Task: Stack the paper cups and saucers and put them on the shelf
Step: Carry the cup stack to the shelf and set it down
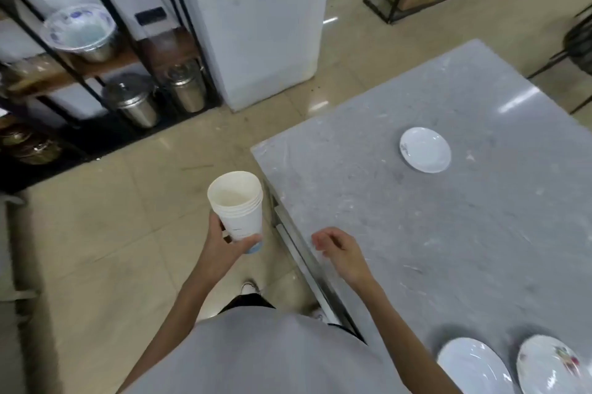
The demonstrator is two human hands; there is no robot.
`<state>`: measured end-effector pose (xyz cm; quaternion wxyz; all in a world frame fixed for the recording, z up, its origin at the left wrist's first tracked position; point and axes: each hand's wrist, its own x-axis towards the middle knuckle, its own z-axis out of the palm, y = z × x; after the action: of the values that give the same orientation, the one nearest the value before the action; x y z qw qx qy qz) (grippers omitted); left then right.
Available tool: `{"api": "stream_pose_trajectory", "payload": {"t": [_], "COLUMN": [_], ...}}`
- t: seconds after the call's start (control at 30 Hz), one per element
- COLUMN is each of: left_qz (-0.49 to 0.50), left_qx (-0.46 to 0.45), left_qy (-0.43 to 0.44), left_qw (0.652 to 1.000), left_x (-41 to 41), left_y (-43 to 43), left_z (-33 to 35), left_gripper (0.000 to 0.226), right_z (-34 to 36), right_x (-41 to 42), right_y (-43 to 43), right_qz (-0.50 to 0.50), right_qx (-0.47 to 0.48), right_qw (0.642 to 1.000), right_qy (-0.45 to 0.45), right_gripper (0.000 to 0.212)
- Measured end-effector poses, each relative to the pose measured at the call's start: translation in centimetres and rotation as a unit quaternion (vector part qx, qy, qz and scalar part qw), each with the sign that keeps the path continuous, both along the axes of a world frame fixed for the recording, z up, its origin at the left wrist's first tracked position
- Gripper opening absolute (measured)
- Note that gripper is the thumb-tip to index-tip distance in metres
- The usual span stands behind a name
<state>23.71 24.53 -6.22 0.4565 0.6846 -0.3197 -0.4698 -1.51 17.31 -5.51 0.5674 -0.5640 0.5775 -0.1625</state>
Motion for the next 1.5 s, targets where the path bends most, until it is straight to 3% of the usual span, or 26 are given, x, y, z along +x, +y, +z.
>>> {"api": "stream_pose_trajectory", "payload": {"t": [0.2, 0.33, 0.5, 0.77, 1.2, 1.33, 1.5], "left_qz": [0.130, 0.184, 0.205, 0.237, 0.347, 0.338, 0.261], "left_qx": [-0.012, -0.022, -0.032, -0.072, 0.034, 0.043, -0.019], "left_qy": [-0.035, -0.037, -0.051, -0.076, -0.018, -0.022, -0.060], "left_qw": [0.991, 0.982, 0.977, 0.966, 0.937, 0.940, 0.963], "left_x": [10.9, 17.4, 25.4, 38.2, 51.0, 58.7, 70.8], "left_y": [4.0, 3.7, -0.3, -10.4, -12.9, -16.5, -26.4], "left_z": [1.3, 2.4, 4.4, 5.9, 1.3, 1.0, 5.8], "left_gripper": [0.086, 0.080, 0.071, 0.072, 0.084, 0.079, 0.086], "right_z": [0.5, 0.1, 0.4, 0.2, 4.5, 4.3, 4.5], "right_x": [12.8, 19.6, 24.5, 33.4, 68.0, 75.7, 80.9], "right_y": [-3.4, -4.3, -6.1, -16.3, -35.1, -38.1, -41.2], "right_qz": [0.078, 0.110, 0.148, 0.164, 0.282, 0.269, 0.223], "right_qx": [-0.046, -0.027, 0.001, 0.031, -0.029, -0.032, -0.021], "right_qw": [0.995, 0.992, 0.989, 0.986, 0.949, 0.951, 0.961], "right_qy": [-0.041, -0.050, -0.027, -0.009, -0.136, -0.149, -0.159], "right_gripper": [0.019, 0.016, 0.015, 0.018, 0.026, 0.026, 0.024]}}
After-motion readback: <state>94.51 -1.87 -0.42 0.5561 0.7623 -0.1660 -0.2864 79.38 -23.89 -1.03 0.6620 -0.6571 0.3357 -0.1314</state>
